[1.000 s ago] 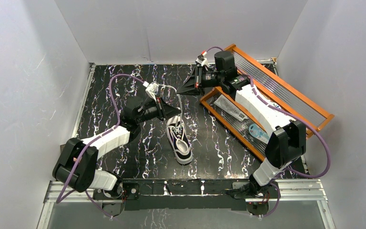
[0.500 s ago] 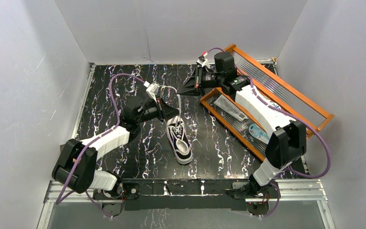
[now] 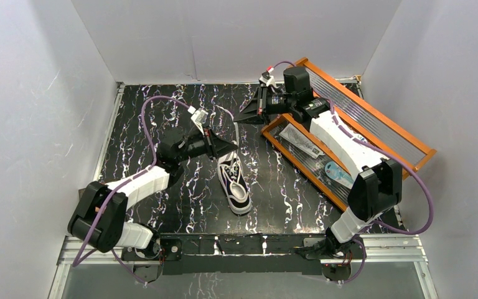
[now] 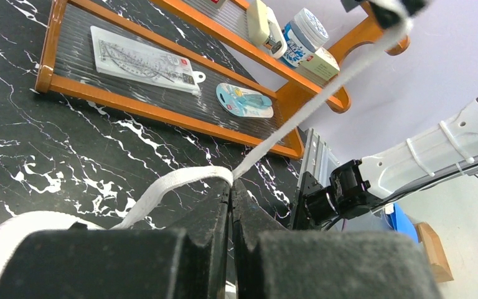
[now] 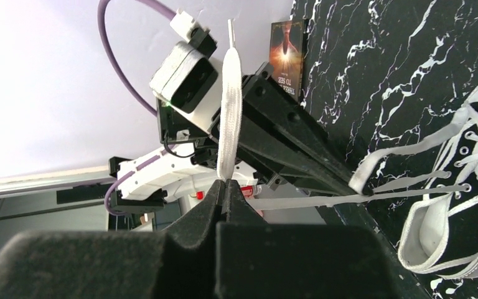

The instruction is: Tie the shoes

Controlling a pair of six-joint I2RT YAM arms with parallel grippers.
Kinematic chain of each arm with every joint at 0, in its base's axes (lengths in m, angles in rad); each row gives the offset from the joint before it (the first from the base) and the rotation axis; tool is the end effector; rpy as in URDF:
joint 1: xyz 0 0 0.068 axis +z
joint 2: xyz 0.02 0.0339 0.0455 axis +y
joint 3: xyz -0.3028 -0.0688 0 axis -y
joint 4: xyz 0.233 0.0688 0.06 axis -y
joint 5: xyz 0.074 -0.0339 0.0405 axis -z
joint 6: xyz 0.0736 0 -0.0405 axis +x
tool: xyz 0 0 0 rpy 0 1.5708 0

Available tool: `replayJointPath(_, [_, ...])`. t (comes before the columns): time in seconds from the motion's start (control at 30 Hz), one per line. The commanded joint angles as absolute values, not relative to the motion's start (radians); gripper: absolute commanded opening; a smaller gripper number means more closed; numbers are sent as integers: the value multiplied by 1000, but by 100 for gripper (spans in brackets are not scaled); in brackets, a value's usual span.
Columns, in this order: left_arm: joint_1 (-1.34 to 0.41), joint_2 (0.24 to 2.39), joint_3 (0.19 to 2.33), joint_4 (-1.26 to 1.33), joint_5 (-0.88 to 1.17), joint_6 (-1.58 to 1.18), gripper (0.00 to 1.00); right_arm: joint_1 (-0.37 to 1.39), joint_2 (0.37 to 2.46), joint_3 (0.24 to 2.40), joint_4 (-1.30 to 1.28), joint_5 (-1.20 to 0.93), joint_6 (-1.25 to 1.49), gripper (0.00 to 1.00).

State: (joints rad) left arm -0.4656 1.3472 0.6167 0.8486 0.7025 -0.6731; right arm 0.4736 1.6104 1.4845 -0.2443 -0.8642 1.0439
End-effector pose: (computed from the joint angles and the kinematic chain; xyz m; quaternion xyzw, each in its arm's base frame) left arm 0.2429 -0.1753 0.3133 0.1913 0.6469 -0.5709 0.4680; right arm 0.3164 0.2251 0.4023 -0.0162 0.7856 0.6037 0.1345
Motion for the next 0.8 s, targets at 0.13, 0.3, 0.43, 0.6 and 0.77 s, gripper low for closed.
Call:
replayJointPath(0.13, [-469, 1415, 720, 922, 764, -611, 0, 476, 1551, 1492, -269, -840, 1036, 0])
replayJointPath(0.3, [-472, 1514, 813, 922, 914, -609, 0, 447, 1417, 1413, -383, -671, 1006, 0])
replayJointPath(0.43, [-475, 1596, 891, 926, 1066, -658, 0, 395, 1339, 1325, -475, -665, 948, 0])
replayJointPath(0.6, [-475, 1572, 852, 928, 1055, -656, 0, 333, 1294, 1253, -441, -747, 923, 0])
replayJointPath(0.77, [-474, 1536, 814, 930, 1032, -672, 0, 353, 1393, 1271, -353, -881, 928, 0])
